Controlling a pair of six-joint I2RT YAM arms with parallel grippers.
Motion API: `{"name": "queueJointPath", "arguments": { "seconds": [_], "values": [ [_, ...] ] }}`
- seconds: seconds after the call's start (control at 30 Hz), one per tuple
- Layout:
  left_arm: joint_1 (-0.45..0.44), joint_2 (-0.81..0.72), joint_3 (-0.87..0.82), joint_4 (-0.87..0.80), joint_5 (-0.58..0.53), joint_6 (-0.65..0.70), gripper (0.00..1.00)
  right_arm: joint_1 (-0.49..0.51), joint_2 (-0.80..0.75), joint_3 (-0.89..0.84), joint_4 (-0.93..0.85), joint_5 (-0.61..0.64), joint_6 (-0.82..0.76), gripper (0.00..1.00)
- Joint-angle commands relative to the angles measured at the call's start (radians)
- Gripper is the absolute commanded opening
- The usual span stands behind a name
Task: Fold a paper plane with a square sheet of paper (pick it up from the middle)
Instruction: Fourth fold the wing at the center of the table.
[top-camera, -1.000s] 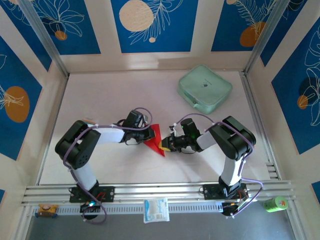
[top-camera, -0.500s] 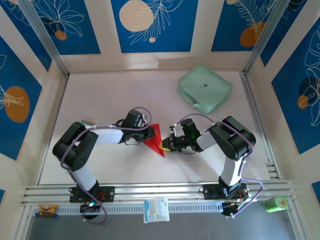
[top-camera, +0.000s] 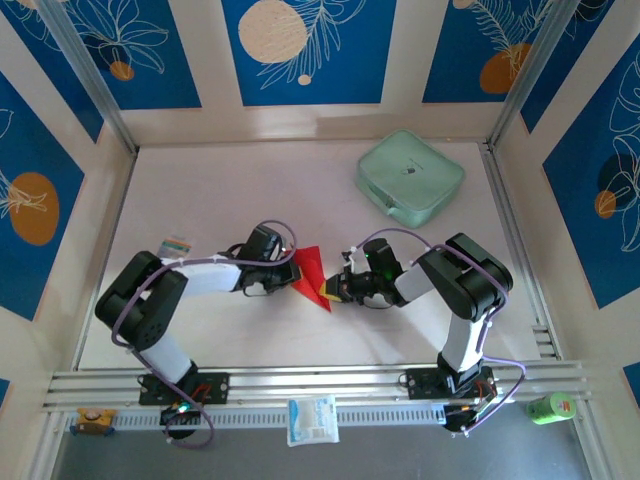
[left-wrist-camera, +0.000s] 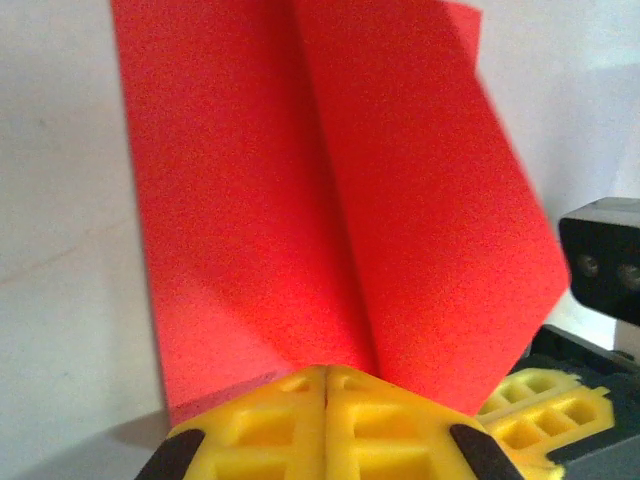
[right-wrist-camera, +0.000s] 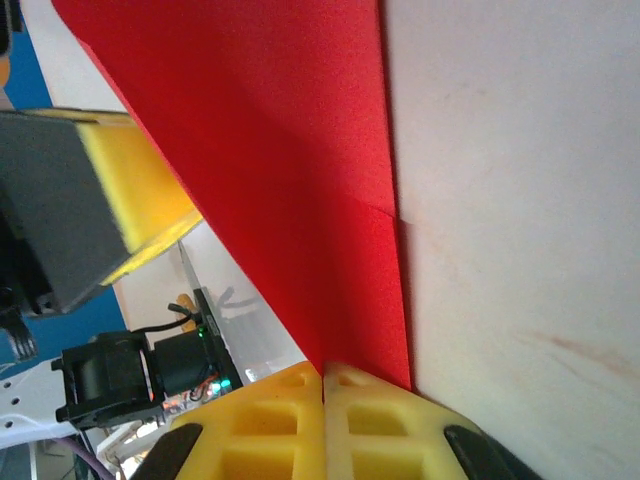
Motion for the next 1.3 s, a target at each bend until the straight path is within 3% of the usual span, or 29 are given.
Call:
{"name": "queueJointPath", "arguments": {
  "seconds": [0.0, 0.3, 1.03, 1.13, 1.27],
  "values": [
    [-0.006, 0.021, 0.000, -0.040, -0.008, 0.004, 0.06, -0.006, -0.013, -0.025, -0.009, 0.017, 0.027, 0.05],
    [-0.005, 0.077, 0.006, -0.095, -0.008, 0.018, 0.02, -0.010, -0.050, -0.025, -0.023, 0.023, 0.024, 0.05],
    [-0.002, 0.057, 0.018, -0.129, -0.022, 0.039, 0.02, -0.021, -0.056, -0.040, -0.003, 0.011, 0.018, 0.05],
    [-0.002, 0.021, 0.005, -0.107, -0.009, 0.028, 0.08, -0.004, -0.072, -0.019, -0.046, -0.003, -0.021, 0.05],
    [-0.003, -0.091, -0.032, -0.041, 0.008, -0.018, 0.30, 0.040, -0.134, 0.012, -0.214, 0.071, -0.125, 0.05]
  ]
}}
